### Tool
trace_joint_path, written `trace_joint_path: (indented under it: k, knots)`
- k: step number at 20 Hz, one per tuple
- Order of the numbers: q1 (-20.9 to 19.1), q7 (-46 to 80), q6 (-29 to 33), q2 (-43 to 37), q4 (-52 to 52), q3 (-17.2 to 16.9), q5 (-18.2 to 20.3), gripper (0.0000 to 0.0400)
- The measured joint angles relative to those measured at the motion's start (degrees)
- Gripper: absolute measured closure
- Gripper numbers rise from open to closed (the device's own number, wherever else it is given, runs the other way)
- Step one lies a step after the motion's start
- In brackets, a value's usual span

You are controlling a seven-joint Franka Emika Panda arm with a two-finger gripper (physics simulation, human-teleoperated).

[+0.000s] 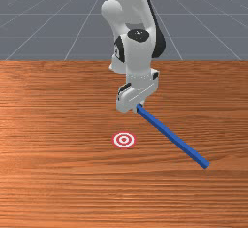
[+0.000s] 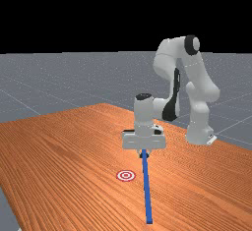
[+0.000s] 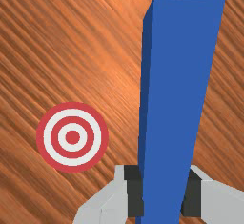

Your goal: Pull the pivot to the target area

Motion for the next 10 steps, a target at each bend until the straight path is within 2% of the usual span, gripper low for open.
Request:
trace_joint_path:
  k: [1, 2, 3, 4, 7, 10]
  knots:
    - [0.93, 0.0, -0.02, 0.14, 0.19, 0.05, -0.1, 0.0305]
    - [2.18, 2.79, -3.98, 0.81, 2.08, -0.43, 1.63, 0.0305]
    - [1.83, 2.07, -3.56, 0.57, 1.69, -0.39, 1.63, 0.0305]
    - [1.42, 4.45, 0.35, -0.63, -0.52, -1.28, 1.69, 0.0305]
    - [-2.26, 1.34, 0.36, -0.98, -0.82, -1.95, 2.27, 0.0305]
    - [-5.89, 0.0, 0.1, -0.68, -0.61, -1.11, 3.61, 0.0305]
